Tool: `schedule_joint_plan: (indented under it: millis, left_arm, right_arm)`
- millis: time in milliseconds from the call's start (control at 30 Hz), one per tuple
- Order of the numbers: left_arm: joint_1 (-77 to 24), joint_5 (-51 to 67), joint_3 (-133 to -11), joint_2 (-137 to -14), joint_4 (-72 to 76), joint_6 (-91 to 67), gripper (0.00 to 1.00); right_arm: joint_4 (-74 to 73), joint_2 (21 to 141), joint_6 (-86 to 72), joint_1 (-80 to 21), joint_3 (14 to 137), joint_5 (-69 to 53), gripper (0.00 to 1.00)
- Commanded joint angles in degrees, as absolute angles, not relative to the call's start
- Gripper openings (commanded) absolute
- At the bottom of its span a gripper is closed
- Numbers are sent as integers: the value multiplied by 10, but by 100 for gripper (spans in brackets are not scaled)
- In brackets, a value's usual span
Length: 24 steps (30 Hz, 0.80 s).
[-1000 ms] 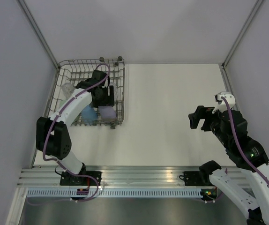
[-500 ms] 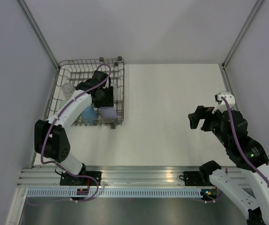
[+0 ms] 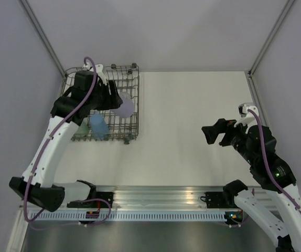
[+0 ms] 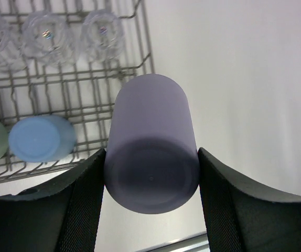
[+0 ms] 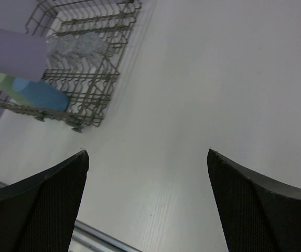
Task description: Unload the cups from the dish rack
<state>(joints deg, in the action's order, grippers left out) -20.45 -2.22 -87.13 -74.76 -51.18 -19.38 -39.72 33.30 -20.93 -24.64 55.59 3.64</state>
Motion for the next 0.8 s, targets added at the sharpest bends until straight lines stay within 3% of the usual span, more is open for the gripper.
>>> schedule_joint_plan:
  millis: [0, 300, 600, 767]
  left_arm:
    - [-208, 91, -888, -687, -477, -226, 2]
    - [-207, 368, -778, -570, -204, -400, 2]
    - [-211, 447, -694, -541, -14, -549, 2]
    - [-216, 482, -635, -544, 101, -640, 2]
  right_arm:
    - [-269, 303, -281, -248, 514, -103, 98]
    - [155, 336, -496, -248, 380, -353, 97]
    - [348, 390, -576, -249, 381, -417, 92]
    - [375, 407, -581, -249, 389, -423, 89]
